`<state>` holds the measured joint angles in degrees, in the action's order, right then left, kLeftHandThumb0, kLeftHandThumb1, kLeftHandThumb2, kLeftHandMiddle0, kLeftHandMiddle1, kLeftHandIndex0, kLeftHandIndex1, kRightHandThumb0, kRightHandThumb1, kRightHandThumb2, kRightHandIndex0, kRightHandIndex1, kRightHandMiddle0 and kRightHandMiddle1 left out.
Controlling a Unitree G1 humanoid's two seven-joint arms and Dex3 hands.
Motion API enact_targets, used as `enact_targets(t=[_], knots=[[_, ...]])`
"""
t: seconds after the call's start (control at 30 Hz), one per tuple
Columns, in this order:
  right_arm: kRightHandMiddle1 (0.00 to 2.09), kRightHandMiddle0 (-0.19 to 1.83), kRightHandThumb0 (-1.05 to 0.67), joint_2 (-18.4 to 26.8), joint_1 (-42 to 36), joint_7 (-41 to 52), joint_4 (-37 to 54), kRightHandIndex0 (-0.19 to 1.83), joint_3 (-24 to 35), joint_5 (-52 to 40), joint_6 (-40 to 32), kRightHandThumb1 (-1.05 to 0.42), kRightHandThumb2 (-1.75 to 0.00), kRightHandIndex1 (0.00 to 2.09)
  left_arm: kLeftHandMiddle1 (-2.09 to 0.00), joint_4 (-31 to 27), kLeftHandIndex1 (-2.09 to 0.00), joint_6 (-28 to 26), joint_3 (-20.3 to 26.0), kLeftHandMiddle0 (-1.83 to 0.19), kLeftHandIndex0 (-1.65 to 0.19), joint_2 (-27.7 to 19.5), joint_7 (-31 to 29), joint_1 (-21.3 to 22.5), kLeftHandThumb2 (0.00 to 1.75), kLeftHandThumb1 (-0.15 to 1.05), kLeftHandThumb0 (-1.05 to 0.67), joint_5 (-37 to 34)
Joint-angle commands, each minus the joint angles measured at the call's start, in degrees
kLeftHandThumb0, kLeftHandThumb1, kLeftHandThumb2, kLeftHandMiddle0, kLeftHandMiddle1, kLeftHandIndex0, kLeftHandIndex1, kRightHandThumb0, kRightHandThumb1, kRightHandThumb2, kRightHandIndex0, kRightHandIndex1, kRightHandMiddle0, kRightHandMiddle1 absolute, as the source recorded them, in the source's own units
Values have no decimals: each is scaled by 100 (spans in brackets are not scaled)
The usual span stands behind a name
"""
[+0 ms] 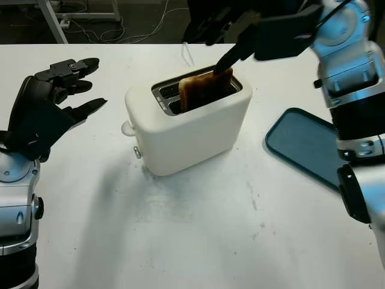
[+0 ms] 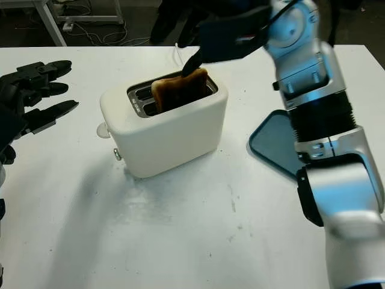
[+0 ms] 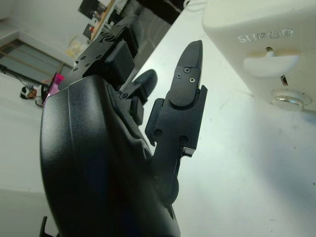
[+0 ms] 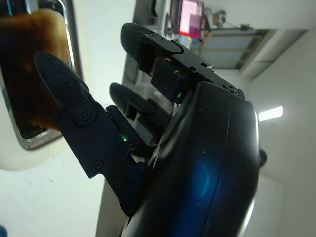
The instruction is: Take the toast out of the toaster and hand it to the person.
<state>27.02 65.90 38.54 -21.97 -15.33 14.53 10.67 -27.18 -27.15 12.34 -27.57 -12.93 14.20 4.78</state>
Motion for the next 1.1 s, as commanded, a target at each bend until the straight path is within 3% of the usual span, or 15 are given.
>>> enact_targets(t=[0.0,0.57,0.7,1.07], knots=[[7,99,-61,-66,-86,-13,-75,106,-86,86,117,-57,-2,20,-71,-3,-1,32,-3,-27,-57,-56,3,-7,7,92,-29,35],[3,93,-56,-204,-218,-285,-624,92,-309,640,536,-65,0,29,-70,1,-1,63,-7,-28,-58,-54,-8,30,7,92,-28,15],[2,92,-55,-204,-220,-367,-758,78,-390,821,563,-67,0,53,-71,8,-1,81,-23,-28,-58,-61,11,21,7,92,-29,41],[3,95,-45,6,-189,-244,-816,77,-565,1149,695,-67,0,71,-71,-29,-1,57,-31,-28,-58,-104,-2,5,8,92,-29,87]])
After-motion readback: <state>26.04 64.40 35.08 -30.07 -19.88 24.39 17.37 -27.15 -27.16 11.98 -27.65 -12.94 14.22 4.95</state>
